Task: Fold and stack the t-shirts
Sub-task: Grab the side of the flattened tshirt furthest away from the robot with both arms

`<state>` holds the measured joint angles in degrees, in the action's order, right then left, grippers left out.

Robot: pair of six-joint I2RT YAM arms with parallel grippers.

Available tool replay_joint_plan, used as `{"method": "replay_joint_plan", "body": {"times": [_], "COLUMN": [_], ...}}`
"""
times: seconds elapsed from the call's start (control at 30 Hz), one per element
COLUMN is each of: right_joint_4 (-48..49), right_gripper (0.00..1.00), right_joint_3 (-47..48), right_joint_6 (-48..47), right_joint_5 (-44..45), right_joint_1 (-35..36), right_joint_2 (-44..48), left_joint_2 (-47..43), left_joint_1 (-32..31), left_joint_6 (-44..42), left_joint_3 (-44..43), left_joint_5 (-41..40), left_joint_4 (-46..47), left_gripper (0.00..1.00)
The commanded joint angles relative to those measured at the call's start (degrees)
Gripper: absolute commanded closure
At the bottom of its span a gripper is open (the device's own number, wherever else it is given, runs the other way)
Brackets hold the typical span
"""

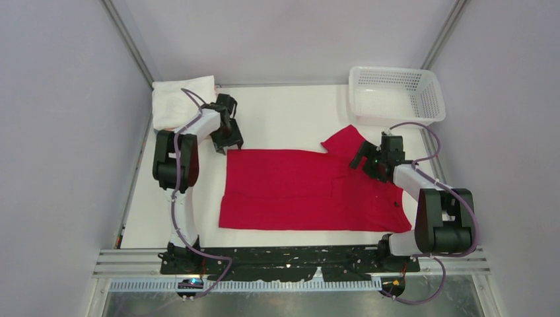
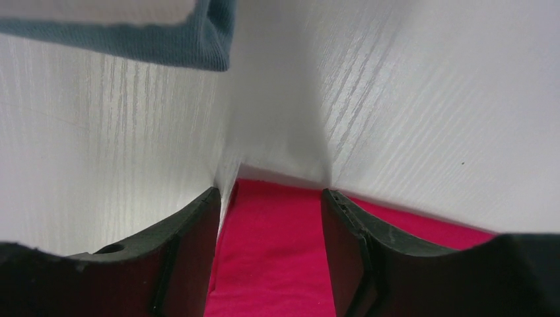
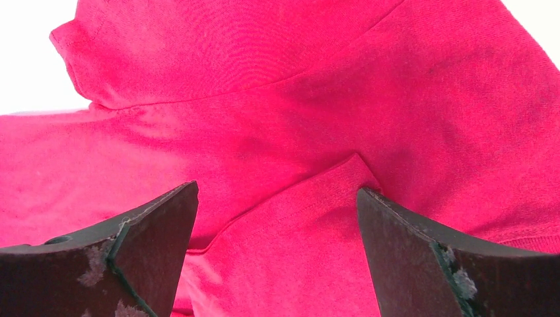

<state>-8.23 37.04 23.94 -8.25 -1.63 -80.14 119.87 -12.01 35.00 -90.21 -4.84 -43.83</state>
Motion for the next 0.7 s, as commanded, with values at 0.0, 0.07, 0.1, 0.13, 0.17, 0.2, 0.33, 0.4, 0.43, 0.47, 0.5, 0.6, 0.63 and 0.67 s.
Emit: {"method": "replay_joint_plan", "body": {"times": [0.0,0.07,0.1,0.13,0.17,0.2,0.33,0.4,0.43,0.47,0.5,0.6,0.63,0.67], "right_joint_4": [-1.6,-1.5,-1.5,-1.5,-1.5,-1.4,-1.5,-1.5,-1.5,-1.5,-1.6,-1.8,-2.0,-2.5], "right_gripper": [0.05,0.05,0.05,0.05,0.05,0.05,0.05,0.05,0.05,0.05,0.05,0.05,0.05,0.05], "right_joint_3": [-0.8,-0.9,-0.9,-1.0,-1.0,-1.1,-1.4,-1.4,-1.3,-0.9,-0.7,1.6,2.5,4.9], "right_joint_6": [-0.9,-0.9,-0.9,-0.9,-0.9,-0.9,-1.0,-1.2,-1.3,-1.5,-1.6,-2.4,-2.7,-3.7], "right_joint_5": [-0.3,-0.4,-0.7,-0.8,-1.2,-1.4,-1.7,-1.8,-2.2,-2.4,-2.5,-1.0,0.8,2.8], "right_joint_1": [-0.3,-0.3,-0.3,-0.4,-0.3,-0.3,-0.3,-0.3,-0.3,-0.3,-0.3,0.6,1.3,1.5], "right_joint_2": [2.2,3.1,3.8,4.1,4.8,5.1,6.8,7.5,7.9,8.0,8.3,9.0,8.9,8.2], "left_joint_2": [0.5,0.6,0.9,1.2,1.3,1.3,1.4,1.3,1.3,1.2,1.0,-0.2,-1.1,-1.8], "left_joint_1": [-0.3,-0.3,-0.3,-0.4,-0.4,-0.5,-0.5,-0.5,-0.5,-0.5,-0.5,-0.5,-0.5,-0.5], "left_joint_6": [1.9,2.9,3.3,3.6,4.0,4.1,3.5,3.1,2.7,2.5,2.0,0.6,0.1,-0.9], "left_joint_3": [-2.6,-3.0,-3.6,-4.1,-4.3,-4.3,-4.5,-4.4,-4.4,-4.2,-3.8,-1.7,-0.5,0.9], "left_joint_5": [-1.4,-1.8,-1.9,-2.1,-2.4,-2.6,-2.6,-2.5,-2.4,-2.3,-2.2,-1.8,-1.5,-1.2], "left_joint_4": [-2.0,-2.3,-3.1,-3.6,-3.9,-3.9,-3.7,-3.5,-3.3,-2.9,-2.3,0.3,1.9,3.7], "left_gripper": [0.44,0.47,0.51,0.55,0.59,0.62,0.79,0.88,0.98,1.00,1.00,1.00,1.00,1.00]}}
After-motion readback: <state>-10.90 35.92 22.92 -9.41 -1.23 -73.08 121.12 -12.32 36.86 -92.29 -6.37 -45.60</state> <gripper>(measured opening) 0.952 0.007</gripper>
